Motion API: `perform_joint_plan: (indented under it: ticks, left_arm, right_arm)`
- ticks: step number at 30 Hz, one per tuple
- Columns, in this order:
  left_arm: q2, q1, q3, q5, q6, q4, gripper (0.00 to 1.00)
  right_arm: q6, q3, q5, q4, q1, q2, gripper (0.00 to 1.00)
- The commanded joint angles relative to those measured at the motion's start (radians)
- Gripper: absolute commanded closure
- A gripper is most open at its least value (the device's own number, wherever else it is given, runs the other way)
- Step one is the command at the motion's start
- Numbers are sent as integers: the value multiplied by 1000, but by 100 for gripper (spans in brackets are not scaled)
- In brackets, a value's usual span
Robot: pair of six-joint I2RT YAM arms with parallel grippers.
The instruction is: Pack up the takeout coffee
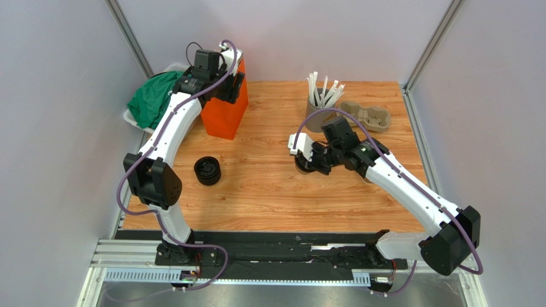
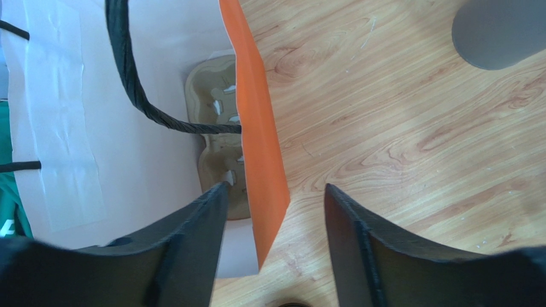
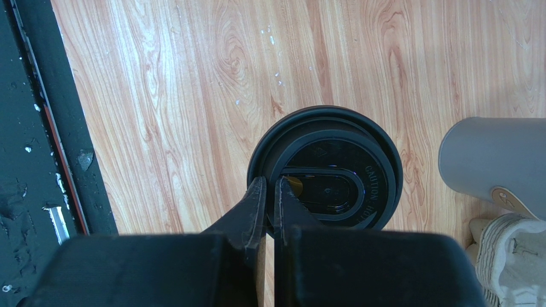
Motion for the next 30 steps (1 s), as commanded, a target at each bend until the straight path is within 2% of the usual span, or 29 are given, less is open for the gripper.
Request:
perform_joint_plan:
  ticks: [1, 8, 9, 11, 21, 30]
  left_arm:
    - [8, 17, 47, 27, 19, 6, 39]
    - [10, 17, 43, 67, 32, 0, 60]
    - [12, 17, 46, 81, 40, -3, 68]
    - [10, 17, 47, 106, 51, -15, 72]
    - [-56, 16, 6, 337, 147, -106, 76]
    - [-165, -3, -91, 517, 229, -184, 76]
  right_arm:
    - [4, 0, -4, 41, 2, -21, 100]
    - [4, 3, 17, 44, 2, -43, 100]
    - [4, 6, 22, 44, 2, -44, 100]
    - [3, 9, 35, 44, 2, -50, 100]
    - [23, 124, 97, 21, -62, -92, 100]
    - [-6, 363, 131, -32, -174, -67, 100]
